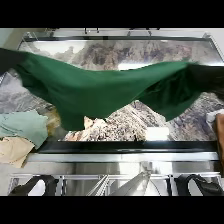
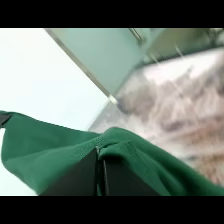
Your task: Fold the shirts.
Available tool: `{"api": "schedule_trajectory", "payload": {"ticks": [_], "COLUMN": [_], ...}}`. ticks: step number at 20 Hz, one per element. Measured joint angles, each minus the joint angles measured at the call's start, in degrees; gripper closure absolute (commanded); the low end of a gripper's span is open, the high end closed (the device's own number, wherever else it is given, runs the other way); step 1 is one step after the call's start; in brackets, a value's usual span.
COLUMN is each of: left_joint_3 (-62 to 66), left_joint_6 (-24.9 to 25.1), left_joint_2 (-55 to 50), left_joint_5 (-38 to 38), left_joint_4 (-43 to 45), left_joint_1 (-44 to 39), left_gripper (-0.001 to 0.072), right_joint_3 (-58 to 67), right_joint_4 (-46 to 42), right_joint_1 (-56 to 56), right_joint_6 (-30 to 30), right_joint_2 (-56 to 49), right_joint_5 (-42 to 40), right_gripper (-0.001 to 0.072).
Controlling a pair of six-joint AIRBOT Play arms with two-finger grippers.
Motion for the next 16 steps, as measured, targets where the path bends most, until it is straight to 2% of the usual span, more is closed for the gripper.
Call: {"api": "schedule_trajectory", "payload": {"ticks": [1, 2, 3, 4, 5, 7, 10, 14, 15, 16], "left_joint_3": [-1.31, -2.23, -2.75, -2.82, -2.25, 0.52, 5.73, 5.88, 4.5, 2.86], "left_joint_6": [0.85, 1.51, 1.97, 2.19, 2.4, 1.62, -2.38, -6.32, -6.73, -7.23], "left_joint_2": [-3.63, -7.39, -11.85, -16.15, -21.05, -30.56, -42.51, -50.25, -50.88, -51.17], "left_joint_5": [0.61, 1.11, 1.49, 1.57, 1.18, -1.88, -8.9, -16.06, -16.98, -17.14], "left_joint_4": [0.26, 0.42, 0.52, 0.63, 0.72, 0.85, 0.87, 1.66, 3.04, 4.87], "left_joint_1": [-1.57, -2.99, -4.39, -5.44, -6.29, -6.84, -5.51, -3.19, -2.86, -2.62], "left_gripper": [0.0652, 0.041, 0.0358, 0.0358, 0.0359, 0.0359, 0.0359, 0.0359, 0.0359, 0.0359], "right_joint_3": [-1.42, -2.45, -3.23, -3.67, -3.87, -3.8, -3.52, -3.91, -4.31, -4.66], "right_joint_4": [-0.55, -1.07, -1.49, -1.55, -1.9, -2.29, -3.65, -10.4, -12.87, -15.04], "right_joint_1": [0.76, 1.51, 2.12, 2.45, 2.56, 2.01, 0.55, 2.38, 3.85, 5.42], "right_joint_6": [0.24, 0.22, -0.09, -0.98, -2.01, -3.32, -4.87, -4.48, -3.13, -2.08], "right_joint_2": [-3.85, -7.78, -12.35, -16.55, -20.94, -27.85, -34.16, -36.92, -37.22, -37.44], "right_joint_5": [-0.68, -1.55, -2.82, -3.96, -4.68, -4.52, -0.55, 3.19, 3.13, 2.34], "right_gripper": [0.0689, 0.0588, 0.0345, 0.0142, 0.0053, 0.0053, 0.0057, 0.0061, 0.0078, 0.0156]}}
